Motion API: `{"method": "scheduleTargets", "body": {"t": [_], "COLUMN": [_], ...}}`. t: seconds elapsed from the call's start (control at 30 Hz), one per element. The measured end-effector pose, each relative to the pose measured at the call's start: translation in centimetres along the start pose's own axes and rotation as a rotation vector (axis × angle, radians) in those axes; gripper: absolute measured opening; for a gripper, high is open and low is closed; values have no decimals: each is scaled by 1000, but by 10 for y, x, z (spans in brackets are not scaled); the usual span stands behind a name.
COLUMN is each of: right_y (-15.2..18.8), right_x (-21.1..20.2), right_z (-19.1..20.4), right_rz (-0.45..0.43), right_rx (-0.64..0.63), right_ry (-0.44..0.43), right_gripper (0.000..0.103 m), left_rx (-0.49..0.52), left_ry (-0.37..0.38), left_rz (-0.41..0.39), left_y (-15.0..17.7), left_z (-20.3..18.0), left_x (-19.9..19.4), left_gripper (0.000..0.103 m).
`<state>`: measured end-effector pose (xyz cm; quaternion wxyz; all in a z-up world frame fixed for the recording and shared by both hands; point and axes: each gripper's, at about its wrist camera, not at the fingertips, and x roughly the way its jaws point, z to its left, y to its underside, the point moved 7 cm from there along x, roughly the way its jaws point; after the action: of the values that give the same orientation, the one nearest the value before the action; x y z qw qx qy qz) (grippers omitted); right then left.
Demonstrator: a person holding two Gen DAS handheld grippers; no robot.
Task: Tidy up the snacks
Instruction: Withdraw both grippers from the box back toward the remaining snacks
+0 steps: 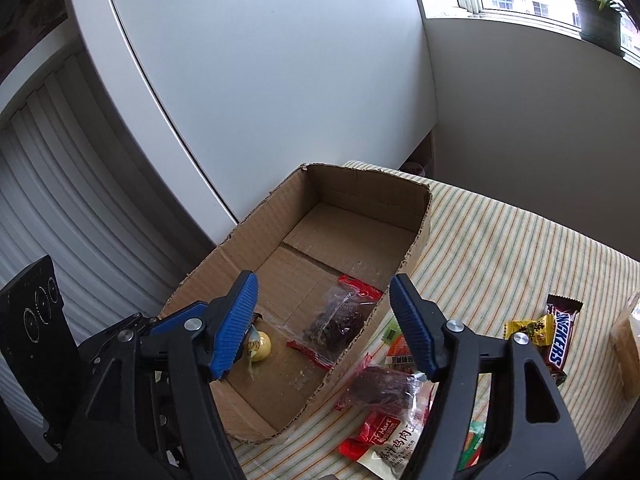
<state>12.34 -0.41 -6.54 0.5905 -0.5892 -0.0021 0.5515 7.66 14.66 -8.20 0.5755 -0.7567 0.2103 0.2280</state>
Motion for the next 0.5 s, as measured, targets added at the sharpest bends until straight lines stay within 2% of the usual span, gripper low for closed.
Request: {"method": "scheduleTargets", "body": {"t": [0.3,0.5], "right_y": [19,43], "right_x": [-60,-87], "right_z": [-40,-76], "right_rz": [-45,-26], "right_rx": [13,36], "right_ry": [84,134], "right_gripper": [71,71], "left_rx": [75,130], "left_ry": [74,129], "left_rz": [-6,28], "left_y": [-4,6], "left_z": [-51,-88], "left_x": [-4,4], "left_gripper": [48,48]}}
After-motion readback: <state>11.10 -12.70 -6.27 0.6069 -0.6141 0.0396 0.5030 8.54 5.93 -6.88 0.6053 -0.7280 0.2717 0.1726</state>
